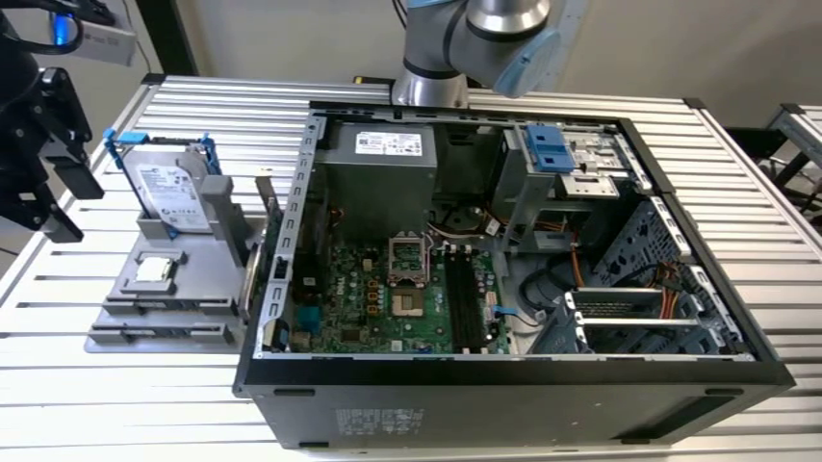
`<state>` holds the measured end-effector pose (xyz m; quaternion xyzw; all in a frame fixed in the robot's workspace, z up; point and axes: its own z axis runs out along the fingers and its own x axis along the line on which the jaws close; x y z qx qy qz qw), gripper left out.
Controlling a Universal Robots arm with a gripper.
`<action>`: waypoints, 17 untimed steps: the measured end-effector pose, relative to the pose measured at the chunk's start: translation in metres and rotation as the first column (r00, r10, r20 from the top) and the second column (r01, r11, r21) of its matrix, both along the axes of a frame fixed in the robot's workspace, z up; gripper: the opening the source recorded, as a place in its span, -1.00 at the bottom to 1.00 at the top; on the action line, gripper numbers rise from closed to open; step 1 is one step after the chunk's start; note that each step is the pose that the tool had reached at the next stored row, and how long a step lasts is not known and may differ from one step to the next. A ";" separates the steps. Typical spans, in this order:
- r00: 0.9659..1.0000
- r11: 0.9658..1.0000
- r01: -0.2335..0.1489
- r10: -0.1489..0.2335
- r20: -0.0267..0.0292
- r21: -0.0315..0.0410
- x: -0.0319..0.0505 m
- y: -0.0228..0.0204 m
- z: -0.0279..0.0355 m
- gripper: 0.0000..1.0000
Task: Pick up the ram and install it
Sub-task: 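Pick up the ram and move it above insertion slot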
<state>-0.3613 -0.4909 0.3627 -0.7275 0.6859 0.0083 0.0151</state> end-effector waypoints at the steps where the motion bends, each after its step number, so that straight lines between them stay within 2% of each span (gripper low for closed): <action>1: 1.000 1.000 0.000 0.000 0.000 0.000 0.0010 -0.0003 -0.0008 1.00; 6: 1.000 1.000 0.000 0.000 0.000 0.000 0.0042 -0.0011 -0.0049 1.00; 13: 1.000 1.000 0.000 0.000 0.000 0.000 0.0044 -0.0011 -0.0058 1.00; 17: 1.000 1.000 0.000 0.000 0.000 0.000 0.0044 -0.0012 -0.0090 1.00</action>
